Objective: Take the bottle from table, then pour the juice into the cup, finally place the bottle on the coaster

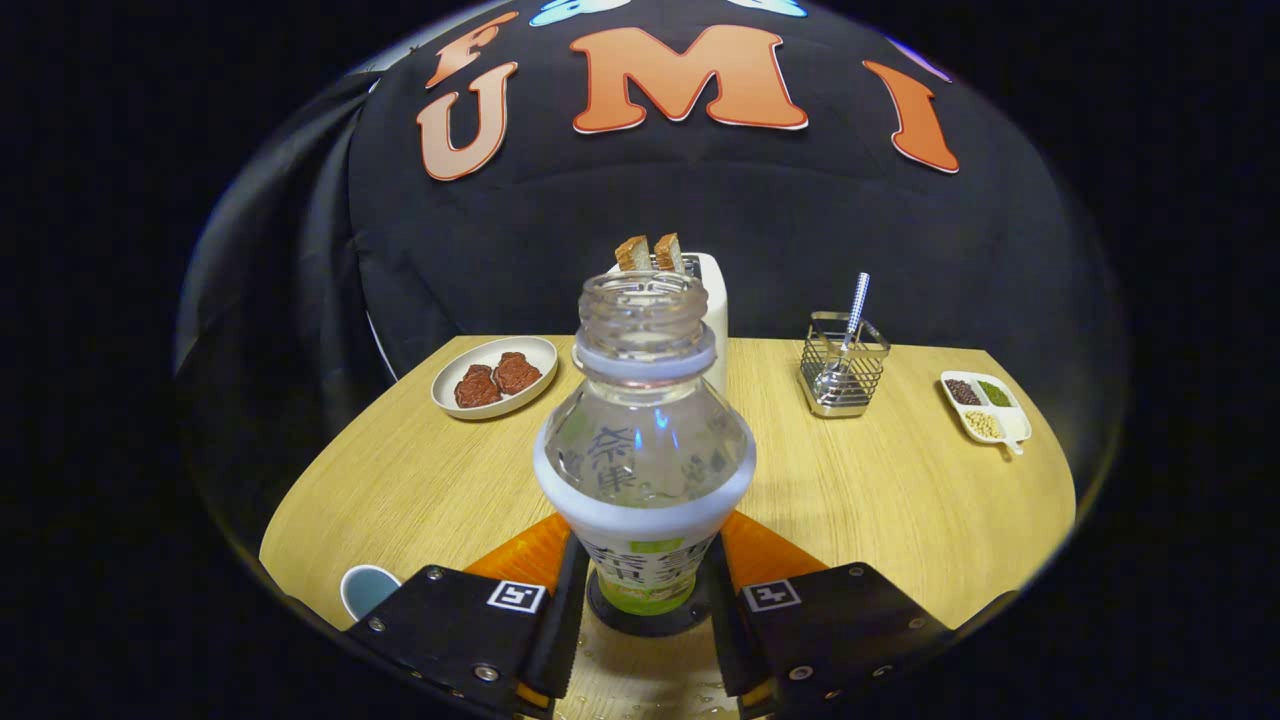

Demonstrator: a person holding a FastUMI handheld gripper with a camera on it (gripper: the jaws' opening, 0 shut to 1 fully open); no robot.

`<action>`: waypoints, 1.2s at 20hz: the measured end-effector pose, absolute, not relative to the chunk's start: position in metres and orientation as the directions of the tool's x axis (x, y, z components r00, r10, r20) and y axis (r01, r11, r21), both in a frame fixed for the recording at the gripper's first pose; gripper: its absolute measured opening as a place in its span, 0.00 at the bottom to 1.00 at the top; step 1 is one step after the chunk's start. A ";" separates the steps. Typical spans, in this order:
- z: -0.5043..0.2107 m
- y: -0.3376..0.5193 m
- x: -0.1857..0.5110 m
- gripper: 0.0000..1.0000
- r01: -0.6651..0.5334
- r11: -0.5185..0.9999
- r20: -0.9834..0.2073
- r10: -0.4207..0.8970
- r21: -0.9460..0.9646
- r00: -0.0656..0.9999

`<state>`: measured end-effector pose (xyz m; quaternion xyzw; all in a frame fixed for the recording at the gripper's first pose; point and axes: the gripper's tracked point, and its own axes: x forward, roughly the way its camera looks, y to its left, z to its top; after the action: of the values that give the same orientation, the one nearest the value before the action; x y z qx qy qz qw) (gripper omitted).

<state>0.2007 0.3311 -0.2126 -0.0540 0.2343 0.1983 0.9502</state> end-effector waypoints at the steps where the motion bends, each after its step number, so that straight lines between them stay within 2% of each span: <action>1: -0.217 0.330 0.203 0.57 -0.403 0.915 -0.471 0.349 -0.016 0.810; 5: -0.217 0.332 0.207 0.57 -0.406 0.914 -0.432 0.360 -0.016 0.827; 10: -0.224 0.330 0.199 0.69 -0.408 0.913 -0.461 0.359 -0.008 0.812; 11: -0.224 0.327 0.198 0.73 -0.401 0.916 -0.468 0.351 -0.008 0.811; 12: -0.223 0.325 0.196 0.83 -0.394 0.919 -0.471 0.345 -0.007 0.812; 14: -0.216 0.320 0.193 0.97 -0.378 0.926 -0.468 0.336 0.005 0.818; 21: -0.165 0.280 0.158 0.97 -0.318 0.947 -0.455 0.304 0.047 0.837; 24: -0.144 0.270 0.147 0.97 -0.329 0.944 -0.451 0.300 0.015 0.841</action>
<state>0.1472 0.2701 -0.1437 -0.0313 0.2298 0.1639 0.9588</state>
